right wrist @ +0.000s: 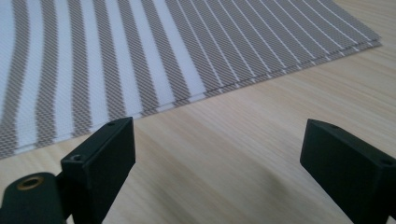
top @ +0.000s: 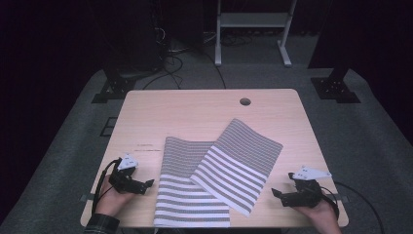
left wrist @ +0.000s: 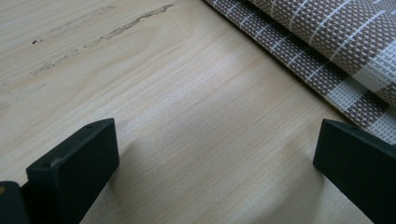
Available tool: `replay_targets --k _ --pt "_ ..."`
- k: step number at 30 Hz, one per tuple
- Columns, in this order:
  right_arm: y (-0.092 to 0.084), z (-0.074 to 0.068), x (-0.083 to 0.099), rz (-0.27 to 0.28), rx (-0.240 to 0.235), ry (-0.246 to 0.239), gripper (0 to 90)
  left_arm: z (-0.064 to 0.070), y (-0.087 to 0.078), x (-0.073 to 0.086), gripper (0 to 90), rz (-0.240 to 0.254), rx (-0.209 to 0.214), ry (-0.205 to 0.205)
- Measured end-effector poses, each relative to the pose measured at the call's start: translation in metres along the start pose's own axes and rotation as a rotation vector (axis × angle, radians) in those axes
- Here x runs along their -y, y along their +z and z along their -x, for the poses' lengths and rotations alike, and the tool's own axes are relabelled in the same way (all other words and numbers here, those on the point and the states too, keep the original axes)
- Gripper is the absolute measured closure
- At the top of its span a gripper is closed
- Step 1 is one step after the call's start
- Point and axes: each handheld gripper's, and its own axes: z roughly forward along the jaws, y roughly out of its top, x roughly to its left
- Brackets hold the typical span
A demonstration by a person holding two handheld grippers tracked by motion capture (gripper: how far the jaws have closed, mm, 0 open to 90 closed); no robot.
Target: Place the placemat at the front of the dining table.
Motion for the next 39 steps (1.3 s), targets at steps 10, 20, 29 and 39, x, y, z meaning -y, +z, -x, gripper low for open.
replay_targets --k 10,20,29,39 --pt "-0.001 -0.024 -0.006 0.008 -0.076 -0.007 9.2 0.0 0.0 0.002 0.0 0.026 0.003 0.003" --pt "0.007 -0.055 -0.013 0.003 -0.129 -0.059 9.8 0.0 0.0 0.002 0.0 0.026 0.003 0.003" --pt "0.013 -0.075 -0.016 -0.02 -0.173 -0.098 20.7 0.0 0.001 0.002 0.0 0.026 0.003 0.003" --pt "0.02 -0.094 -0.015 -0.03 -0.21 -0.164 48.6 0.0 0.001 0.002 0.0 0.027 0.002 0.003"
